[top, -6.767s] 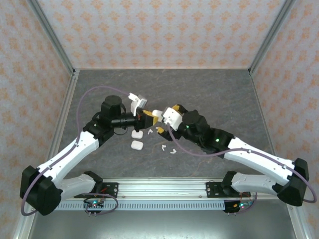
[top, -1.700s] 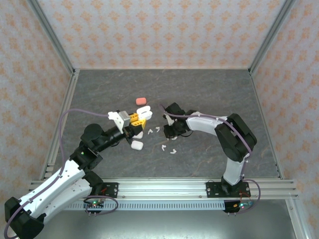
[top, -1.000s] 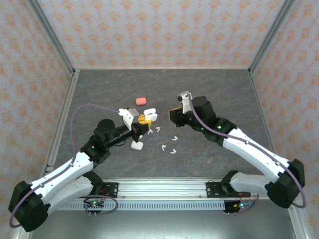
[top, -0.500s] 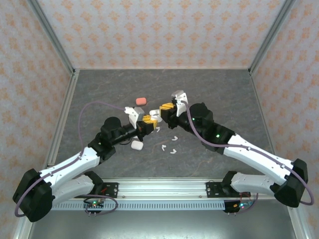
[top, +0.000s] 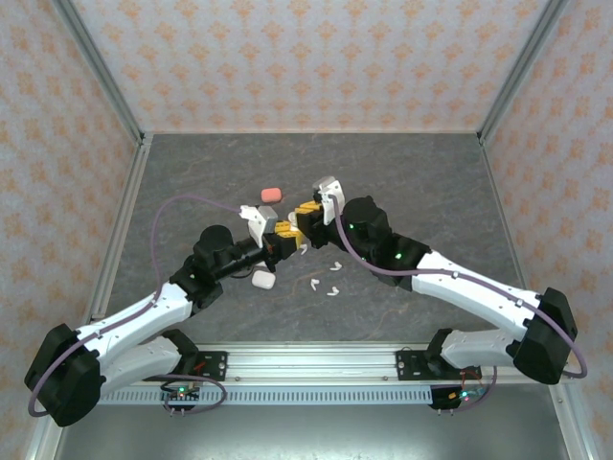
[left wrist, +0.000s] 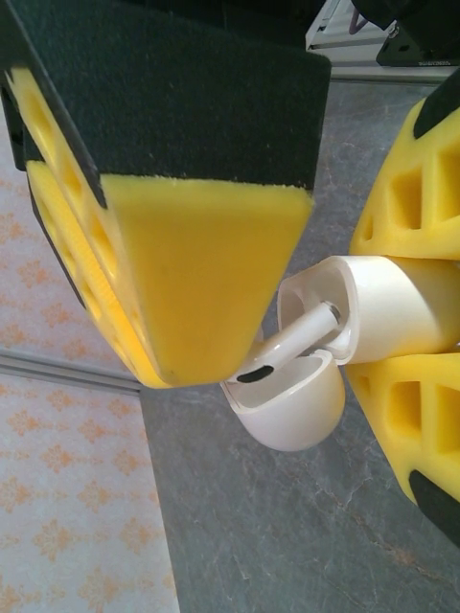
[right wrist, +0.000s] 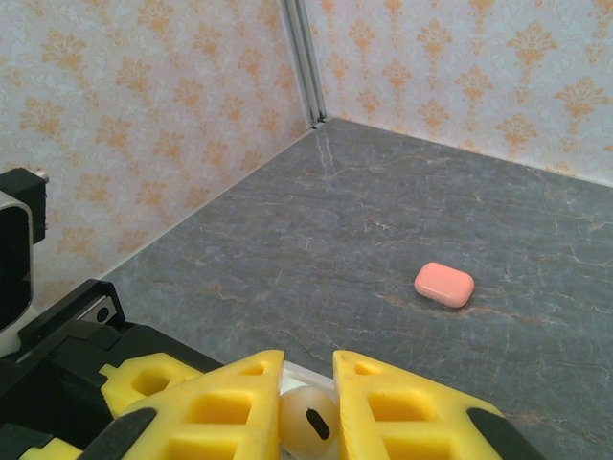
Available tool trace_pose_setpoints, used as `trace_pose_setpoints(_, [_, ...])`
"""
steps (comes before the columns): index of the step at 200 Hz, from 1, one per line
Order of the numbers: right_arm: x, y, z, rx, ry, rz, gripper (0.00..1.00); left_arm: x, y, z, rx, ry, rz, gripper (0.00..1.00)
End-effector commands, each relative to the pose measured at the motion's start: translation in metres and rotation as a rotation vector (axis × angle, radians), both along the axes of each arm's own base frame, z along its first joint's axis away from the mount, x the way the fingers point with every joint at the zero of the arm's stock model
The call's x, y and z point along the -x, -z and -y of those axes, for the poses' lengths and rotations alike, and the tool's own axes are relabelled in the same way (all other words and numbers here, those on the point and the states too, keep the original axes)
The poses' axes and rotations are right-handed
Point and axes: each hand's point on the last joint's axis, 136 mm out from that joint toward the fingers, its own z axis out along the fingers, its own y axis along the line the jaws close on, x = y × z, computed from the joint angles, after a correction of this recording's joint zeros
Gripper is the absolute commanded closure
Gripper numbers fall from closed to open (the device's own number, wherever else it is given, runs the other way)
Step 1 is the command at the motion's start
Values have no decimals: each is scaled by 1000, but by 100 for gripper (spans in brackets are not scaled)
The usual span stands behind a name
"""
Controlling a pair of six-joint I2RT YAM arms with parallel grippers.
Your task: Insert wireless bluetooth earbuds into charging case
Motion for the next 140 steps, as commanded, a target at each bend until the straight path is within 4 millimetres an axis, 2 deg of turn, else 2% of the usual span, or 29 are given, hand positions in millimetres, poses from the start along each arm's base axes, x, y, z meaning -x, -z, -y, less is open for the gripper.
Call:
trace_pose_setpoints(1, [2, -25, -9, -59, -32, 35, 82, 3, -32, 6, 59, 30, 80, 100])
trace_pose_setpoints(95, [21, -8, -8, -48, -100, -64, 80, 3, -36, 5, 66, 26, 94, 100])
trace_pose_setpoints(120, [20, -10, -7, -66, -84, -81, 75, 4, -36, 5, 68, 28, 97, 100])
trace_pose_setpoints(132, [20, -15, -7, -80, -84, -84, 67, 4, -36, 5, 68, 30, 99, 100])
trace_pose_setpoints(135, [23, -27, -3, -104, -86, -67, 65, 5, -36, 6, 68, 32, 99, 100])
trace_pose_setpoints(140, [23, -32, -2, -115, -90, -64, 62, 5, -37, 6, 67, 33, 102, 100])
